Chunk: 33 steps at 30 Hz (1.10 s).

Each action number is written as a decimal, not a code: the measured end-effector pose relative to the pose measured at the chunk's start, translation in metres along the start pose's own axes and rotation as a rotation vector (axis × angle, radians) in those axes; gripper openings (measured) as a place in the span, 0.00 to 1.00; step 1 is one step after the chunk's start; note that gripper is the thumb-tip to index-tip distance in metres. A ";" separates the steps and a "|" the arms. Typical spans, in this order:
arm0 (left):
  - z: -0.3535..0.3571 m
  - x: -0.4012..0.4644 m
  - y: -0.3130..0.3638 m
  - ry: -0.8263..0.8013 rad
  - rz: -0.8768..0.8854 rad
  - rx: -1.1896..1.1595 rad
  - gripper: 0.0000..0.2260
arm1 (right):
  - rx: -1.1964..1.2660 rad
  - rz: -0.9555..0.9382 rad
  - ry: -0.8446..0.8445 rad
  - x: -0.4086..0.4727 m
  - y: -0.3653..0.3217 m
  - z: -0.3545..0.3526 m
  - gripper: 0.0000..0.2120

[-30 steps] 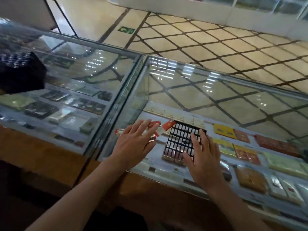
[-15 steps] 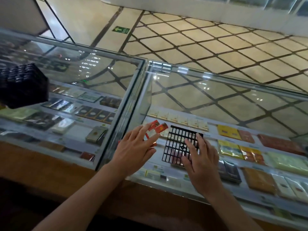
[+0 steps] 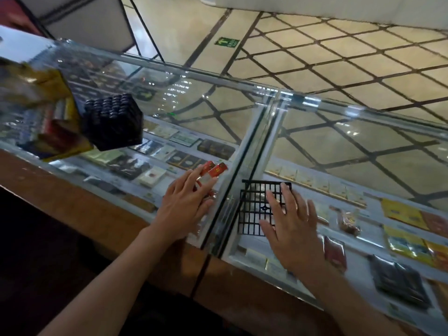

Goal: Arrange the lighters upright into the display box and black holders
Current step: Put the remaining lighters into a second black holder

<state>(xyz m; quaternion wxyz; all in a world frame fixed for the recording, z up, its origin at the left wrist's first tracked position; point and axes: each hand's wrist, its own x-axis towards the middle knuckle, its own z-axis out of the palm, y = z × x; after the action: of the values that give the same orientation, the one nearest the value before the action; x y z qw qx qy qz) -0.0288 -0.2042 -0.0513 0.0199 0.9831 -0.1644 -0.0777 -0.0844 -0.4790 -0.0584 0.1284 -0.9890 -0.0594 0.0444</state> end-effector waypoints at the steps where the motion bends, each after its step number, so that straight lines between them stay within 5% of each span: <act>1: 0.000 0.000 -0.011 0.001 -0.007 0.010 0.25 | -0.003 0.000 0.000 0.008 -0.013 0.003 0.31; 19: -0.002 -0.002 -0.199 0.014 0.231 -0.121 0.25 | -0.096 0.197 -0.058 0.061 -0.227 0.043 0.32; 33: -0.010 -0.018 -0.213 0.024 0.196 -0.102 0.25 | -0.033 0.091 -0.005 0.064 -0.228 0.047 0.33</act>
<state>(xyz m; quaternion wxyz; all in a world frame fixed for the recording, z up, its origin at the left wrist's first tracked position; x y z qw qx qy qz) 0.0238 0.0034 -0.0525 0.0791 0.9609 -0.2554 -0.0720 -0.0498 -0.2403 -0.0498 0.1098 -0.9925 -0.0155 0.0517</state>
